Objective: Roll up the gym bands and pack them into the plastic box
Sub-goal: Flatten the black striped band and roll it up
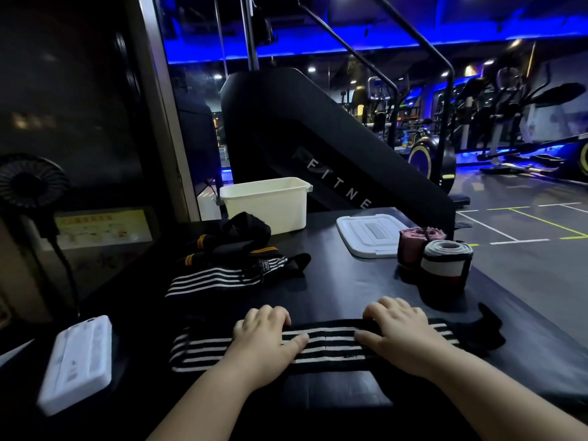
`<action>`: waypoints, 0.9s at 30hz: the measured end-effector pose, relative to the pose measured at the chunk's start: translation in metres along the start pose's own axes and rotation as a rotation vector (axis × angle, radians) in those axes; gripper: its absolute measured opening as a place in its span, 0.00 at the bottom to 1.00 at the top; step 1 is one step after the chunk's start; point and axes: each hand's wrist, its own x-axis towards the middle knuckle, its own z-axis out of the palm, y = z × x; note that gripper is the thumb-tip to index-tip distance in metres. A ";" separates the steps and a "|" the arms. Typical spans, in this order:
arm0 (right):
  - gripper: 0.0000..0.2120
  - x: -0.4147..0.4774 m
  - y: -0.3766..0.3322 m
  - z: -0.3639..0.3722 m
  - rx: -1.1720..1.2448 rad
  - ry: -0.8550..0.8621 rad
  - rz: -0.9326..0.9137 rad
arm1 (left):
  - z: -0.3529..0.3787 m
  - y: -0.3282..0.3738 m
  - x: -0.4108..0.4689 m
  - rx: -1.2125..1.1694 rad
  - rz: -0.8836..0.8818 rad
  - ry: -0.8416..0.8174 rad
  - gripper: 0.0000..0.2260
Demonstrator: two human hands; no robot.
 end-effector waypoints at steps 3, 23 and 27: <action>0.13 0.003 0.003 -0.001 -0.026 -0.028 -0.009 | -0.003 -0.008 0.003 0.022 -0.032 -0.002 0.17; 0.55 0.009 -0.017 0.001 -0.061 -0.334 -0.256 | -0.017 -0.049 -0.006 0.025 -0.124 -0.066 0.16; 0.53 0.011 -0.022 -0.001 -0.054 -0.345 -0.262 | -0.023 -0.051 -0.004 0.036 -0.159 -0.092 0.12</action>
